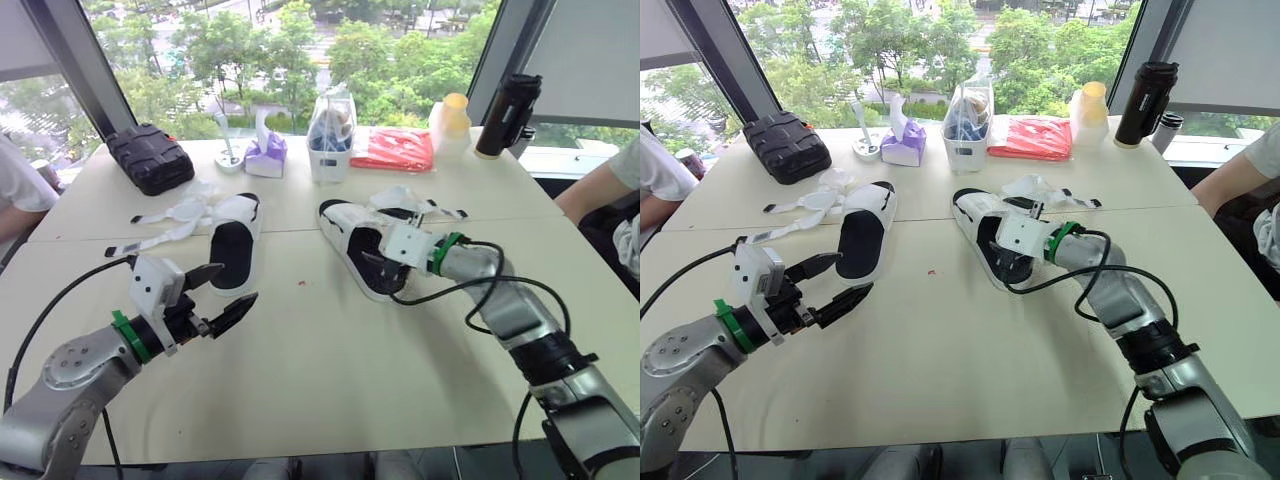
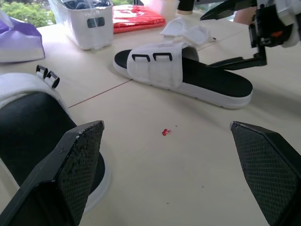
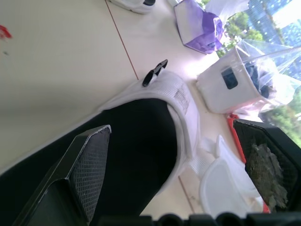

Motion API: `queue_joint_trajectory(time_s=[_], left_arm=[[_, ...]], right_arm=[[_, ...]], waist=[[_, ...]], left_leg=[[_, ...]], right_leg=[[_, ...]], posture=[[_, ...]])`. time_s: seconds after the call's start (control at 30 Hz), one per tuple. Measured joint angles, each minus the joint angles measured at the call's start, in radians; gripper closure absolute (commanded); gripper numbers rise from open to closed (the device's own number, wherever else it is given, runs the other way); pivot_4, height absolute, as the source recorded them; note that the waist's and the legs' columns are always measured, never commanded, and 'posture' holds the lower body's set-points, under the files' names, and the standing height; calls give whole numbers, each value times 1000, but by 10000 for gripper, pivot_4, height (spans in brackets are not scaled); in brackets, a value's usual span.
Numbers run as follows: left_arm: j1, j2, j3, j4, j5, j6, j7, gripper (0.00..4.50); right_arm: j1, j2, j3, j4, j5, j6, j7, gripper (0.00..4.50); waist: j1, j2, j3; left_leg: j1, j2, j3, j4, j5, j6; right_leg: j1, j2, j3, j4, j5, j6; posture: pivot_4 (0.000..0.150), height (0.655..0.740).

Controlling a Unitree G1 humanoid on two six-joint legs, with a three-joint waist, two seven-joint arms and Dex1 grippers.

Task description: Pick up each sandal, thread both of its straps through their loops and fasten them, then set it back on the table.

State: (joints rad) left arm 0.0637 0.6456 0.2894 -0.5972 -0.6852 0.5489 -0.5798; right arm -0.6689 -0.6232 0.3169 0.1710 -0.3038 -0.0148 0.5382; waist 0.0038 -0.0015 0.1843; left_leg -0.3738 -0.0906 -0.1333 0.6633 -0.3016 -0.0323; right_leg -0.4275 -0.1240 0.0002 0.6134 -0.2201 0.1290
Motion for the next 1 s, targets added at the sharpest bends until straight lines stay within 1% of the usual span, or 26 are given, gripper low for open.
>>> queue_joint_trajectory(time_s=[0.13,0.27,0.37,0.5,0.57,0.6,0.67,0.7,0.73,0.8,0.87,0.9,0.93,1.0], left_arm=[[3,-14,-3,-3,14,-9,8,0],[9,-21,-9,-9,22,-9,14,0],[13,-23,-10,-14,23,-10,17,0],[24,-26,-9,-21,26,-10,25,0],[37,-29,-9,-36,26,-10,33,0],[45,-30,-9,-40,27,-10,35,0],[51,-33,-8,-43,27,-10,41,0],[52,-35,-8,-44,27,-10,42,0],[53,-37,-8,-48,27,-10,45,0],[54,-38,-8,-53,27,-10,49,0],[56,-39,-8,-54,28,-10,52,0],[56,-39,-8,-54,28,-10,52,0],[56,-39,-8,-54,28,-10,53,0],[53,-39,-8,-53,28,-10,53,0]], right_arm=[[-144,66,49,239,-121,-75,-126,383],[-281,143,104,491,-211,-161,-249,383],[-379,230,146,708,-268,-207,-326,383],[-470,338,190,907,-320,-249,-432,383],[-495,368,207,975,-344,-267,-482,383],[-504,378,217,1002,-353,-278,-503,2704],[-514,388,230,1040,-367,-291,-535,8900],[-519,391,235,1054,-378,-297,-547,13868],[-529,396,238,1074,-383,-299,-562,20932],[-535,399,240,1081,-386,-301,-569,27403],[-543,403,243,1093,-390,-313,-574,36457],[-543,403,245,1098,-391,-320,-574,41847],[-544,404,247,1100,-393,-325,-574,44892],[-549,404,249,1103,-398,-332,-574,44892]], waist=[[-14,0,0],[-24,0,0],[-31,0,0],[-43,0,0],[-44,0,0],[-45,0,0],[-46,0,0],[-47,0,0],[-49,0,0],[-49,0,0],[-50,0,0],[-50,0,0],[-50,0,0],[-51,0,0]], left_leg=[[0,0,0,0,1,-2],[0,2,0,-1,2,-3],[0,2,1,-2,2,-4],[0,2,1,-2,2,-4],[0,2,1,-2,2,-4],[0,2,1,-2,2,-4],[0,2,1,-2,2,-4],[0,2,1,-2,2,-4],[0,2,2,-2,3,-5],[0,2,2,-2,3,-5],[0,2,3,-2,3,-5],[0,2,3,-2,3,-5],[0,2,4,-2,3,-5],[0,2,4,-2,3,-5]], right_leg=[[0,2,0,0,1,-2],[-1,4,2,0,2,-3],[-3,5,4,1,2,-4],[-4,5,4,2,2,-4],[-4,5,5,2,2,-4],[-4,5,5,2,2,-4],[-5,5,6,2,2,-4],[-5,5,6,3,2,-4],[-5,6,7,4,2,-4],[-6,6,7,4,2,-4],[-7,6,8,5,2,-4],[-7,7,8,5,2,-4],[-7,7,9,5,2,-4],[-8,7,9,6,2,-4]], posture=[[1500,7400],[1500,7400],[1500,7400],[1500,7400],[1500,7400],[1500,7400],[1500,7400],[1500,7400],[1500,7400],[1500,7400],[1500,7400],[1500,7400],[1500,7400],[1500,7400]])
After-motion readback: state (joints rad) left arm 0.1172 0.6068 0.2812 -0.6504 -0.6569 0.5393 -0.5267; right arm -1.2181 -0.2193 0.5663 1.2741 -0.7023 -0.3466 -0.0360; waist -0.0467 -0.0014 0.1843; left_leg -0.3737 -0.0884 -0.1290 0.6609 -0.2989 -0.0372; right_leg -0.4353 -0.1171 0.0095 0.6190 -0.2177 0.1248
